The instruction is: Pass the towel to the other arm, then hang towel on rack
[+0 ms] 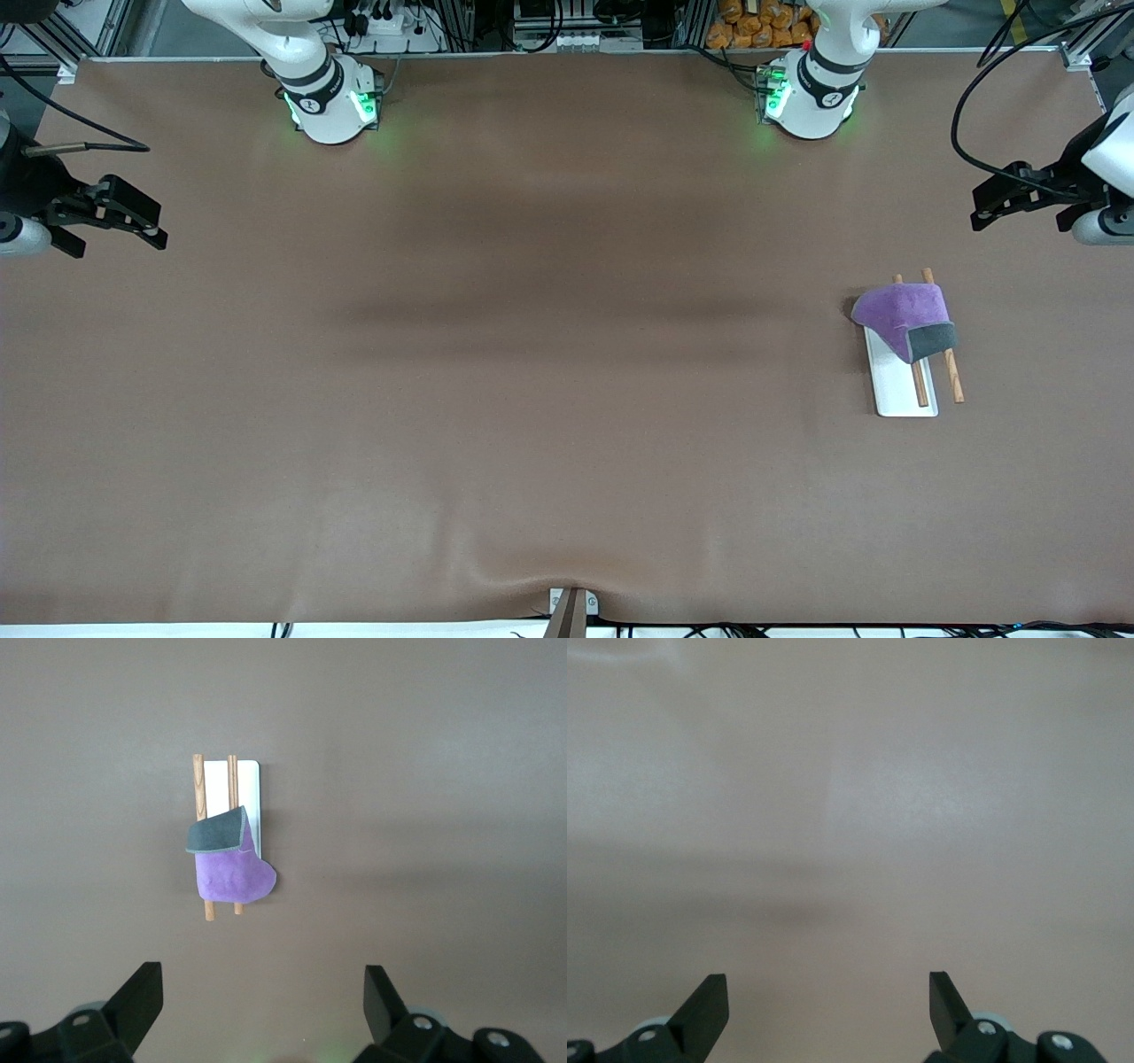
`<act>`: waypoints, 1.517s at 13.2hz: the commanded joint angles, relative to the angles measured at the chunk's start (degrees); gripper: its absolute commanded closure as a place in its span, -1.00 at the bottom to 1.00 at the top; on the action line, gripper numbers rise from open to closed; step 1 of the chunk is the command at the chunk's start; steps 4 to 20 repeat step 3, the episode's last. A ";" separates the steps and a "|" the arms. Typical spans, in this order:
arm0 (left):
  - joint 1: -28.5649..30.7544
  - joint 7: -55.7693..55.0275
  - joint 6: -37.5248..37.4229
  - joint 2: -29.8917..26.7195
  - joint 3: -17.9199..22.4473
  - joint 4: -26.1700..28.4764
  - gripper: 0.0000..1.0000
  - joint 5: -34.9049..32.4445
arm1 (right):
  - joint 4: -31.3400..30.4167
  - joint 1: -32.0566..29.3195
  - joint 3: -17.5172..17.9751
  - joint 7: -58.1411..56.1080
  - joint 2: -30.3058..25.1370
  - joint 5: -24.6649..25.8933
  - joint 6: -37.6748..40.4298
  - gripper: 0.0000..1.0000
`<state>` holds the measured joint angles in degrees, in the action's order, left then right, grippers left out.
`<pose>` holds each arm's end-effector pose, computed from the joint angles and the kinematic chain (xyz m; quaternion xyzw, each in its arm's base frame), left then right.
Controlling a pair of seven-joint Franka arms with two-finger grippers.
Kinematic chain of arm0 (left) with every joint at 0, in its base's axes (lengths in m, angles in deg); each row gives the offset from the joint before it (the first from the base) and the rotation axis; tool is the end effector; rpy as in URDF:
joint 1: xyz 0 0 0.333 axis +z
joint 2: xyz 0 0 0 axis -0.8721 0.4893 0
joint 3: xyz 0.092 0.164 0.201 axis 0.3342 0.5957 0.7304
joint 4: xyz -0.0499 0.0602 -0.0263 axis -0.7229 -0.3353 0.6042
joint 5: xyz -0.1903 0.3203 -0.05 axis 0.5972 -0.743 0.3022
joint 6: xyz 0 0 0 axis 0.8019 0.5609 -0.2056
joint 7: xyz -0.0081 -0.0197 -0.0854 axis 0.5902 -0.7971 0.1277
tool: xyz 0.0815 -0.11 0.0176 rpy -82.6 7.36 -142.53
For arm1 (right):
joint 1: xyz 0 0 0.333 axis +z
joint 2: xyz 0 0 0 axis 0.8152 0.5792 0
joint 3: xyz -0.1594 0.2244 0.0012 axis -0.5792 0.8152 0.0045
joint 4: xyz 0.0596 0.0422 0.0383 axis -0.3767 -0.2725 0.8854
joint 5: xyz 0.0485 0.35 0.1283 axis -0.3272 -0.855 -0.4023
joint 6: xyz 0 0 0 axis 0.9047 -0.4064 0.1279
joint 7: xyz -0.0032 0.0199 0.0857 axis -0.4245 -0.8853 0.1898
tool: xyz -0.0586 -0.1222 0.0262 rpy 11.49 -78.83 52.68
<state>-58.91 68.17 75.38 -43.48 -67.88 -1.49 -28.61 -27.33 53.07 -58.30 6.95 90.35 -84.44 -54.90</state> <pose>0.5270 -0.0316 0.5720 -0.9998 0.0116 0.0076 0.0159 0.5413 0.0260 0.5730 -0.9986 -0.0460 -0.0223 0.0103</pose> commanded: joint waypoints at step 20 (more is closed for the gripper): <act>-0.65 -1.96 -1.41 -1.89 0.76 0.39 -1.00 1.03 | 1.28 -0.57 0.40 -0.11 0.63 0.62 0.48 -1.00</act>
